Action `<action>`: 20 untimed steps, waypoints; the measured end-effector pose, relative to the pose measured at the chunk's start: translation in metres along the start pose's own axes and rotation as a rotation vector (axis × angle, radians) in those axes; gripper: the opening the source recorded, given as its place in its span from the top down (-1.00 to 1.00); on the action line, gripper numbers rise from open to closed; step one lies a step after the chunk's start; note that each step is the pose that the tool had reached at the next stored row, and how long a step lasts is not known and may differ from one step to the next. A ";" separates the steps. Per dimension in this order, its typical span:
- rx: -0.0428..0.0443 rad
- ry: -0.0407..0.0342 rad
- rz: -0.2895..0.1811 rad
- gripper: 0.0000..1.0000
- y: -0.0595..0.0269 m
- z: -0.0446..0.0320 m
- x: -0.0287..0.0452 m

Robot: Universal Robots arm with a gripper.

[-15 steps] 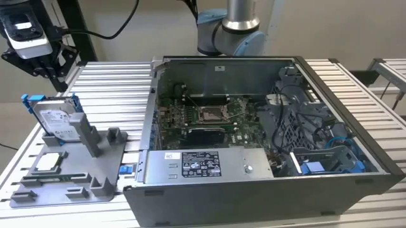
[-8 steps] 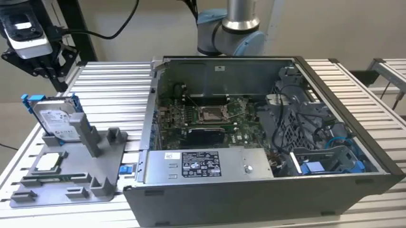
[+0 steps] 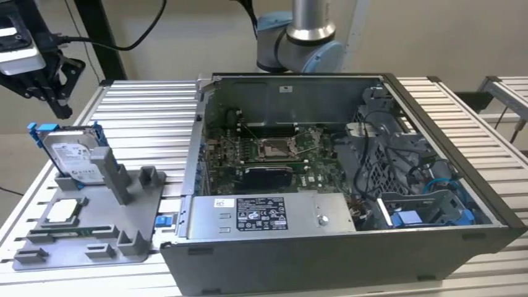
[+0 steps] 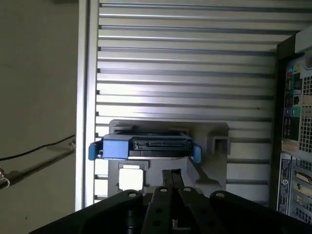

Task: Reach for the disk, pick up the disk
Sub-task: 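Reach for the disk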

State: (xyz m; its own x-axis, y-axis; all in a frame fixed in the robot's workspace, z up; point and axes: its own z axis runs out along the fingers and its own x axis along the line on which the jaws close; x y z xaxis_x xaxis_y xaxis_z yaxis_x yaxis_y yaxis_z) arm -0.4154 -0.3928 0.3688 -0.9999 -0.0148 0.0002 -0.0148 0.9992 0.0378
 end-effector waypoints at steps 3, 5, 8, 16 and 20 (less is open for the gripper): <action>0.0001 -0.0001 0.000 1.00 0.0040 0.0002 0.0136; 0.0002 0.0000 0.000 1.00 0.0083 0.0004 0.0229; 0.0003 0.0000 0.000 1.00 0.0158 0.0009 0.0361; 0.0006 -0.0001 0.000 1.00 0.0218 0.0017 0.0511; 0.0006 0.0002 -0.007 1.00 0.0218 0.0017 0.0512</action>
State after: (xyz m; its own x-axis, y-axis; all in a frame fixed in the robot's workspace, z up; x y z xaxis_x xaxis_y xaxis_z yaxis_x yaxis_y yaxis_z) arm -0.4669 -0.3717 0.3679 -0.9998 -0.0219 0.0001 -0.0219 0.9991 0.0372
